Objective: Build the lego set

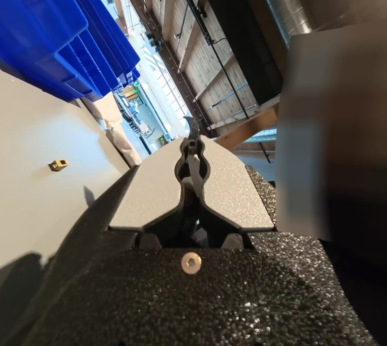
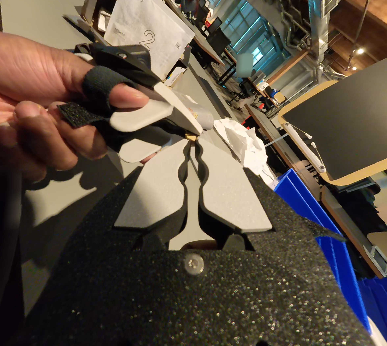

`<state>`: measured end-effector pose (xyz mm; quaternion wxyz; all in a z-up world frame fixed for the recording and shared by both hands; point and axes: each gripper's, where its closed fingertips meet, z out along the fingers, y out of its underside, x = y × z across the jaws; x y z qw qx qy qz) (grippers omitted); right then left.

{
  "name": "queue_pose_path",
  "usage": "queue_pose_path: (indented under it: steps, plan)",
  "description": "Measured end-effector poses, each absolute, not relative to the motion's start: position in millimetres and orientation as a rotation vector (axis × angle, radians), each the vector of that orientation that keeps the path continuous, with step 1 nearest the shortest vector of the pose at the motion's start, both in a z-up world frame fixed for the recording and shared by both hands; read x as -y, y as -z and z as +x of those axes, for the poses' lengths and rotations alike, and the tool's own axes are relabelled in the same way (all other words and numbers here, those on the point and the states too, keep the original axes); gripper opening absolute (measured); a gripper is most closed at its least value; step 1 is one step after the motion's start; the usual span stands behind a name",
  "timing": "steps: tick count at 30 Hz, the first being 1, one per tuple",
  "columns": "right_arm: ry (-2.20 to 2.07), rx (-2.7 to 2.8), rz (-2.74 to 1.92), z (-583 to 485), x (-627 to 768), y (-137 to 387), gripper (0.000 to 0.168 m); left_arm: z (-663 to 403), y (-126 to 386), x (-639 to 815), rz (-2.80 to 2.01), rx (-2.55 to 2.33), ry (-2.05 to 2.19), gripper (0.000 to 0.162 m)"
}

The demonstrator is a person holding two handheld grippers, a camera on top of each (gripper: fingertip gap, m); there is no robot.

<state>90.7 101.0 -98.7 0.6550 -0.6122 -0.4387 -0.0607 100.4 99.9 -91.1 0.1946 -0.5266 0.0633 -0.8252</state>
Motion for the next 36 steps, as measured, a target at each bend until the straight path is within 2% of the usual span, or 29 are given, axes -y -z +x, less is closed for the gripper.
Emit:
queue_pose_path:
  steps: [25,36]
  plan:
    - [-0.021,0.844,-1.463,91.3,-108.6,101.3,0.004,101.4,94.0,-108.9,-1.406,0.056,2.386,0.008]
    - [-0.266,0.705,-1.544,96.1,-115.2,109.4,0.004,105.1,103.8,-116.7,-1.441,0.242,2.424,0.008]
